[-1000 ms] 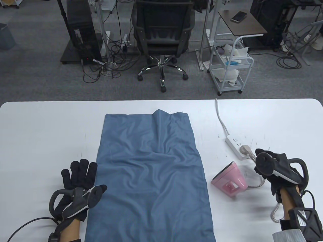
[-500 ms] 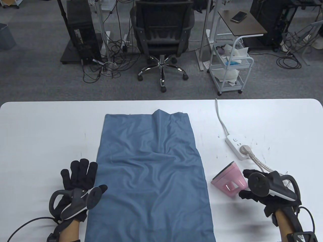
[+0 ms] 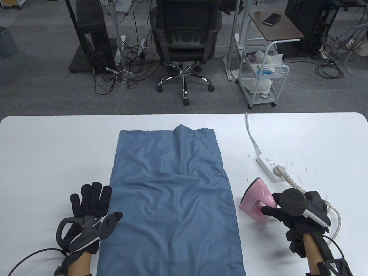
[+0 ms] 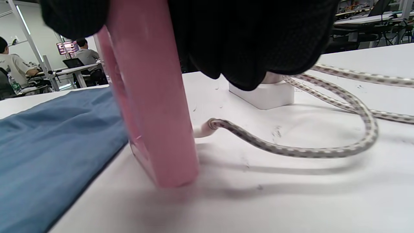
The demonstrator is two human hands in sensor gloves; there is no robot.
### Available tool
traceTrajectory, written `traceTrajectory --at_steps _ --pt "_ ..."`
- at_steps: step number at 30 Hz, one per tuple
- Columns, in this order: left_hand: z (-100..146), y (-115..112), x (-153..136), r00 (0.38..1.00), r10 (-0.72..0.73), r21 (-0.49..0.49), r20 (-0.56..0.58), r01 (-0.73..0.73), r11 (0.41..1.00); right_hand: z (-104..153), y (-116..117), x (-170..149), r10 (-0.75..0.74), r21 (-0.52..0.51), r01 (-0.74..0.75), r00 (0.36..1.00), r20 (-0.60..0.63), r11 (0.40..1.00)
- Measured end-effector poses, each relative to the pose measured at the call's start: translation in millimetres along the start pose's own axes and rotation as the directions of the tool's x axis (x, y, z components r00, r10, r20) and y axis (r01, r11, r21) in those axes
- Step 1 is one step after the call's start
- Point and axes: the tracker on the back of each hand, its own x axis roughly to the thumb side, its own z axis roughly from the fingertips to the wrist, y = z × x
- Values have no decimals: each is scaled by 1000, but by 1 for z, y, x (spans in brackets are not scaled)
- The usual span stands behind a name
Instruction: Iron pillowcase with electric iron on table
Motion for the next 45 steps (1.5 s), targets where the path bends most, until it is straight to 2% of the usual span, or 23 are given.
traceTrajectory --at_steps 8,11,14,16,18,20,21,22,23,26,29,30,32,33,36,40,42,44,45 --pt "-1 -1 3 1000 9 4 25 -9 1000 -20 8 16 -154 -69 147 980 -124 987" --pt "-1 -2 9 998 16 -8 61 -16 1000 -22 20 19 -263 -192 235 955 -137 953" --pt "-1 2 22 991 36 -10 131 -35 999 -19 32 24 -244 -450 211 970 -17 868" --pt "-4 7 37 975 84 -39 207 -77 996 -17 30 32 -160 -448 155 987 27 881" --pt "-11 14 58 934 195 -134 300 -161 978 -14 25 43 -143 -469 184 982 123 864" --pt "-20 19 79 889 301 -288 346 -205 935 -10 20 56 -164 -463 241 966 200 853" --pt "-27 21 94 868 342 -397 361 -189 898 -8 17 65 -144 -465 249 957 250 850" --pt "-33 23 109 860 343 -487 378 -130 864 -5 15 73 -118 -476 248 951 287 844" --pt "-40 24 124 856 312 -536 413 -49 843 -4 15 80 -80 -444 244 932 355 862" --pt "-55 21 159 851 233 -501 470 40 864 11 19 106 30 -448 196 893 450 873" --pt "-71 12 183 874 194 -575 446 113 810 18 25 130 116 -384 124 830 546 915" --pt "-78 11 186 894 132 -574 429 157 804 21 28 139 142 -371 102 805 576 923" --pt "-91 12 189 904 52 -554 423 213 805 25 35 152 171 -335 62 764 622 940" --pt "-96 11 191 917 116 -620 381 161 768 27 38 157 190 -327 37 750 633 944" --pt "-105 6 184 928 127 -612 351 124 781 32 51 174 228 -254 -64 685 692 965" --pt "-105 4 177 929 142 -583 340 90 807 36 76 195 218 -133 -180 616 757 975" --pt "-103 5 175 928 135 -561 348 90 823 36 91 205 211 -81 -238 598 773 968" --pt "-102 5 174 929 133 -554 345 87 828 34 102 210 246 -72 -297 603 759 952" --pt "-102 5 174 931 133 -556 341 86 827 34 101 211 265 -83 -311 610 747 947"
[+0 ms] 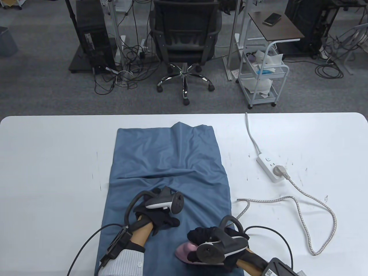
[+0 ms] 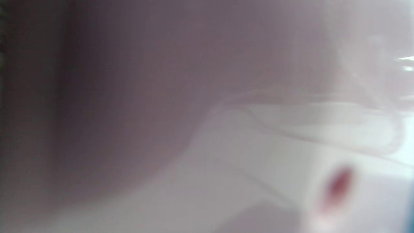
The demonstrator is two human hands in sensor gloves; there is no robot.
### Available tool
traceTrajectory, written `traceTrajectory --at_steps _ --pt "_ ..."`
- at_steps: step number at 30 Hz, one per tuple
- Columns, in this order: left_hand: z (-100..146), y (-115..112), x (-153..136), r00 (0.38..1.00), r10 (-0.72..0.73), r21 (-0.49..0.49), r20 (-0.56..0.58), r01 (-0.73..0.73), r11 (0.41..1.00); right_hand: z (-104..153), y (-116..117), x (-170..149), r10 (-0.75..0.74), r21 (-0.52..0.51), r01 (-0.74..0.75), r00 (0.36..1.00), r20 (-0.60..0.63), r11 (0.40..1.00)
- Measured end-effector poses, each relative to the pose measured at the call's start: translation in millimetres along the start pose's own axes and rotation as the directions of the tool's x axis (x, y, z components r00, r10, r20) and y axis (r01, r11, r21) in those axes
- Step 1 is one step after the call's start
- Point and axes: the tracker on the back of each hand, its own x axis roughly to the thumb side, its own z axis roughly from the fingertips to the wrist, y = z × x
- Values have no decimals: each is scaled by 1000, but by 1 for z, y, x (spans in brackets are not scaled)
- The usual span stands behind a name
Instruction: Iron pillowcase with electric iron on table
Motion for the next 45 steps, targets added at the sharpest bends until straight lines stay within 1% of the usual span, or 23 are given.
traceTrajectory --at_steps 1,4,6,8,9,11,14,17,19,22,24,25,27,29,30,33,35,37,40,41,42,43,45 --pt "0 0 0 1000 0 1 0 0 1000 -1 0 -5 24 -18 -25 999 -32 1000" --pt "1 -1 -1 1000 -1 8 -3 1 1000 3 3 -33 63 -3 -65 978 -200 998" --pt "2 -2 -1 1000 -1 15 1 1 1000 10 5 -62 88 23 -85 932 -353 996" --pt "2 -2 -2 1000 -6 12 9 6 1000 18 6 -83 112 44 -103 888 -445 994" --pt "4 -3 -3 1000 -16 10 19 15 1000 22 6 -90 112 41 -105 880 -462 994" --pt "12 -6 -9 999 -35 -2 36 35 999 26 4 -90 146 48 -140 882 -448 989" --pt "41 -9 -31 995 -97 -2 19 97 995 22 -6 -67 258 11 -268 913 -315 963" --pt "67 -20 -54 997 -71 -34 -21 71 997 13 -14 -40 234 -62 -251 951 -204 966" --pt "83 -40 -70 998 -39 -133 -49 32 991 6 -16 -16 158 -69 -165 982 -104 984" --pt "97 -70 -84 993 -88 -180 -84 72 981 2 -15 7 125 -48 -126 992 -17 991" --pt "98 -86 -91 988 -122 -214 -96 99 972 -1 -14 15 128 -51 -128 992 1 990" --pt "97 -90 -93 987 -128 -223 -95 104 969 -3 -12 17 127 -53 -127 992 0 990" --pt "97 -90 -99 994 -75 -168 -83 60 984 -8 -8 16 129 -46 -129 992 -19 991" --pt "95 -88 -105 992 -68 -149 -103 52 987 -11 -2 9 162 -19 -165 983 -89 986" --pt "93 -88 -109 993 -62 -147 -99 47 988 -10 -1 -1 196 -20 -202 968 -154 979" --pt "92 -90 -115 995 11 -110 -96 -22 994 -2 0 -30 175 32 -174 939 -295 984" --pt "93 -90 -118 994 4 -98 -106 -14 995 7 2 -55 173 56 -164 902 -396 985" --pt "93 -90 -118 995 8 -90 -102 -17 996 15 1 -71 187 81 -168 871 -455 982" --pt "94 -90 -119 996 3 -71 -91 -10 997 17 -5 -66 256 83 -244 880 -401 966" --pt "95 -91 -120 997 5 -57 -81 -10 998 15 -8 -56 310 79 -302 886 -344 950" --pt "96 -91 -120 997 5 -47 -77 -9 999 13 -11 -49 335 63 -332 892 -304 941" --pt "102 -90 -122 996 -2 -14 -93 1 1000 11 -13 -36 330 26 -334 910 -249 942" --pt "110 -86 -124 997 39 65 -60 -35 997 7 -16 -18 297 -42 -310 937 -183 950"
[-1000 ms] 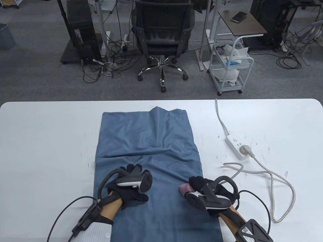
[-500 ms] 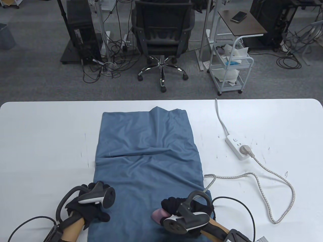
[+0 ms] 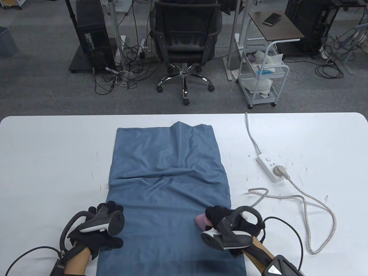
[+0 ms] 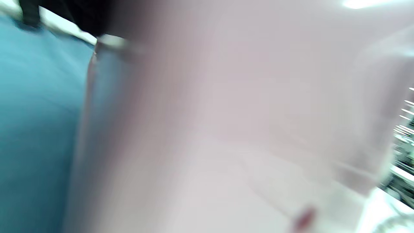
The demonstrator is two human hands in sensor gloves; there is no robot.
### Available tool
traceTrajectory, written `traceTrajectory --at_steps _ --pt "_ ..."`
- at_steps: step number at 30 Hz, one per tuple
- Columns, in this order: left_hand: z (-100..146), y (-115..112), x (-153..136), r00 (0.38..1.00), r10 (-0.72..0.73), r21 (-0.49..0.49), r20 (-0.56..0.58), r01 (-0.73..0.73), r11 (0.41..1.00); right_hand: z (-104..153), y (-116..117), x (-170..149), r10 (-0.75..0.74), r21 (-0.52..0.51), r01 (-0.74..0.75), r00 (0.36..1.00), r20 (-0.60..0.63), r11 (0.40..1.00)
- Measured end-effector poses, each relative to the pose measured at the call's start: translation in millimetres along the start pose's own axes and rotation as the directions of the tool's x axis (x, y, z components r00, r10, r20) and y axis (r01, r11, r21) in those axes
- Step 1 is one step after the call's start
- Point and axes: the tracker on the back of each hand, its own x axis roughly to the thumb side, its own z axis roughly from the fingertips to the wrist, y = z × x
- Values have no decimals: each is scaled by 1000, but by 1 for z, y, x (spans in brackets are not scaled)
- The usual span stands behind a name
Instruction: Iron pillowcase with electric iron on table
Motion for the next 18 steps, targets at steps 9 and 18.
traceTrajectory --at_steps 9,18 --pt "-6 -14 4 999 -31 -151 -27 27 988 -30 1 37 -75 52 71 994 77 996" --pt "-10 -12 8 998 -48 -157 -28 43 987 -19 41 -68 -6 183 87 914 -405 979"
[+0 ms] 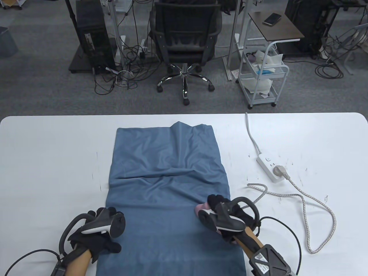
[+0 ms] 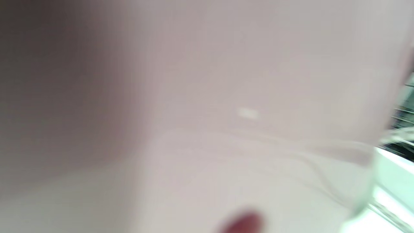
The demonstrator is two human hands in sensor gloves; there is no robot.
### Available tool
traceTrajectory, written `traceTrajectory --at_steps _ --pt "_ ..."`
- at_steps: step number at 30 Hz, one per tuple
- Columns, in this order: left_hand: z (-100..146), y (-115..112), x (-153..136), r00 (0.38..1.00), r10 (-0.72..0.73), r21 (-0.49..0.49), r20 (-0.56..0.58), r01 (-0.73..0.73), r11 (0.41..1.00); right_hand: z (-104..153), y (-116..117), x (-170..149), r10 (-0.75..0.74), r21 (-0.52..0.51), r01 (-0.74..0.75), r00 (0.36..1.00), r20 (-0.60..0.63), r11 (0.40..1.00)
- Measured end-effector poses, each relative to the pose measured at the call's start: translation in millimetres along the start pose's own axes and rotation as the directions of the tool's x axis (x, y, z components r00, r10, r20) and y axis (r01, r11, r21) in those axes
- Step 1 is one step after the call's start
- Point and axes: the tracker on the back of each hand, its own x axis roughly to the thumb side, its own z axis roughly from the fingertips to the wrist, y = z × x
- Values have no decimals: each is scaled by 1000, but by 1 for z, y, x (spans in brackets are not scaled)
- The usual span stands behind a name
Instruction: Iron pillowcase with electric iron on table
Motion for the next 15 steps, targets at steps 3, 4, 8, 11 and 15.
traceTrajectory --at_steps 3,4,8,11,15 --pt "-1 1 2 1000 -26 -7 -5 25 1000 3 3 -15 57 17 -56 997 -53 998" --pt "-1 1 2 1000 -24 -7 -4 24 1000 5 2 -16 85 2 -85 995 -44 996" --pt "2 0 -1 1000 -25 6 1 25 1000 11 -12 2 111 -105 -101 990 92 989" --pt "5 -2 -7 999 47 41 17 -47 998 13 -25 27 58 -146 -28 976 209 989" --pt "-1 -5 -8 997 71 6 12 -71 997 18 -34 61 16 -128 32 933 359 991"
